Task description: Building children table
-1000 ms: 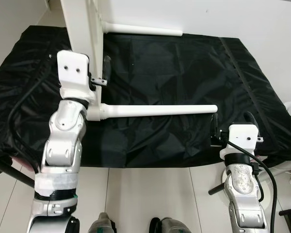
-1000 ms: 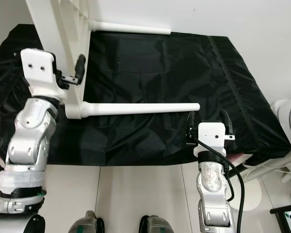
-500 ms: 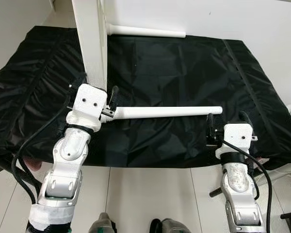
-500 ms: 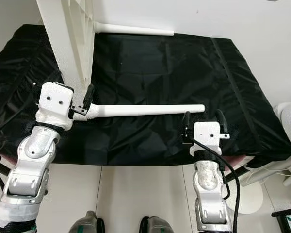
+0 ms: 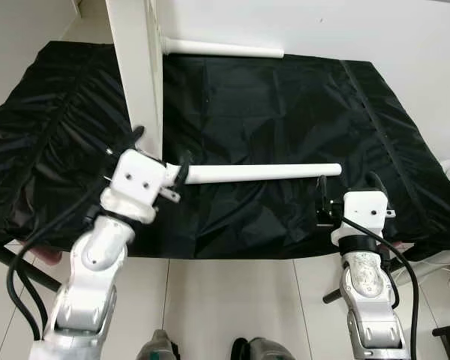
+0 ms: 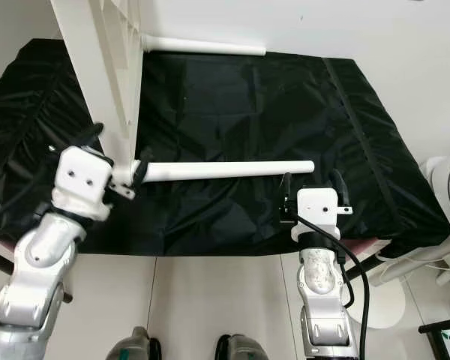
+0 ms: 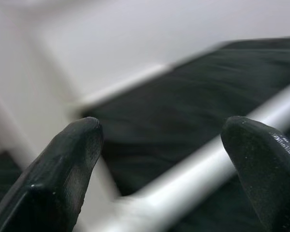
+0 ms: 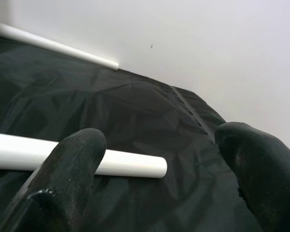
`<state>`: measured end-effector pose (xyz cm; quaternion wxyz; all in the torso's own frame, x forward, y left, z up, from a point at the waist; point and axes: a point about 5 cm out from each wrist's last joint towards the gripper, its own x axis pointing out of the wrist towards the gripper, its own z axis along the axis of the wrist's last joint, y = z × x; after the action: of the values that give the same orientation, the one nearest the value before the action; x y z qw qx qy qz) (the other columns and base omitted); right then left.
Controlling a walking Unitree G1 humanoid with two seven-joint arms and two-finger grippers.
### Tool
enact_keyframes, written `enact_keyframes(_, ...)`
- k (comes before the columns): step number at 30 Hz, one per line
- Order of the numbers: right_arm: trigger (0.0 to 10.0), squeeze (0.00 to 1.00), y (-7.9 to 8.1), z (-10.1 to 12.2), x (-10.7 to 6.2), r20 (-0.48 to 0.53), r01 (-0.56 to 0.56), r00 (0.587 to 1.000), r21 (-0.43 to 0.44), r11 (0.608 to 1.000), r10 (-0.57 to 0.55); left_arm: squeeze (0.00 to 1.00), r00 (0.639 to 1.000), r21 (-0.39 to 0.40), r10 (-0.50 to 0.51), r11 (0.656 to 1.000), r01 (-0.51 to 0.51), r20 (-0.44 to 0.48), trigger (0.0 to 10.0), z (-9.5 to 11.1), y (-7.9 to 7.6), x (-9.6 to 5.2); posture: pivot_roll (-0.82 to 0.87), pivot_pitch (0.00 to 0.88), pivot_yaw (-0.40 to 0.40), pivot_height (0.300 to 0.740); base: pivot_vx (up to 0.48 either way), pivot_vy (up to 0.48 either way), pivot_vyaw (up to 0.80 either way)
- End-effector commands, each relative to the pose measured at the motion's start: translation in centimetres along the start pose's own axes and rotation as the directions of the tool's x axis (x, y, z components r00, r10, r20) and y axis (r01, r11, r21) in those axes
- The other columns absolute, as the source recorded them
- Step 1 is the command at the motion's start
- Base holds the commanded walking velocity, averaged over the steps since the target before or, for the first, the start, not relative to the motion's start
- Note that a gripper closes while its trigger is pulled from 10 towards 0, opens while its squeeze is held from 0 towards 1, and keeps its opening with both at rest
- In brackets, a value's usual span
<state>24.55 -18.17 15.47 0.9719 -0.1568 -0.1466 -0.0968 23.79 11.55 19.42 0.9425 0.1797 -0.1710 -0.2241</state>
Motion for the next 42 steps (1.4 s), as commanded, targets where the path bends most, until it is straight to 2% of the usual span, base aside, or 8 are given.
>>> enact_keyframes(1,10.0,0.0,-0.1,-0.2,0.0,-0.003,0.004,1.0,0.002,1.0,-0.004,0.0,0.997,0.005,-0.074,0.997,0.074,0.024,10.0,0.3,-0.7,0.1,0.08,0.072,-0.04,0.74,0.0,0.0,0.0)
enact_keyframes(8,10.0,0.0,-0.3,-0.1,0.0,0.003,0.009,1.0,0.0,1.0,-0.009,0.0,0.974,0.008,-0.219,0.976,0.219,0.051,10.0,0.0,-2.0,0.5,0.07,0.07,-0.037,0.74,0.0,0.0,0.0)
enact_keyframes(14,10.0,0.0,-0.6,0.0,0.1,0.008,0.023,1.0,-0.003,1.0,-0.023,0.0,0.98,-0.051,-0.196,0.979,0.197,0.034,10.0,-0.8,-2.5,2.4,0.05,0.064,-0.027,0.74,0.0,0.0,0.0)
enact_keyframes(18,10.0,0.0,-0.8,0.1,-0.1,0.01,0.045,0.999,-0.007,0.999,-0.045,0.0,0.997,-0.193,-0.035,0.981,0.022,-0.065,10.0,-2.3,-2.9,5.1,0.03,0.06,-0.014,0.74,0.0,0.0,0.0)
enact_keyframes(23,10.0,0.0,-0.8,0.1,-0.1,0.01,0.048,0.999,-0.006,0.999,-0.048,0.0,0.997,-0.216,-0.02,0.976,0.002,-0.08,10.0,-2.4,-3.1,5.4,0.03,0.055,-0.008,0.74,0.0,0.0,0.0)
enact_keyframes(30,10.0,0.0,-0.7,0.2,0.1,0.017,0.054,0.998,-0.002,0.999,-0.054,0.0,0.993,-0.207,0.059,0.975,-0.079,-0.103,10.0,-2.9,-2.9,6.9,0.02,0.041,-0.007,0.74,0.0,0.0,0.0)
enact_keyframes(37,10.0,0.0,-0.6,0.3,0.3,0.025,0.055,0.998,-0.004,0.998,-0.055,0.0,0.977,-0.15,0.159,0.972,-0.18,-0.14,10.0,-3.8,-1.2,7.6,0.02,0.03,-0.003,0.74,0.0,0.0,0.0)
enact_keyframes(42,10.0,0.0,-0.5,0.3,0.2,0.024,0.056,0.998,0.0,0.998,-0.056,0.0,0.953,-0.074,0.256,0.96,-0.271,-0.163,10.0,-4.5,1.1,7.3,0.03,0.026,-0.002,0.74,0.0,0.0,0.0)
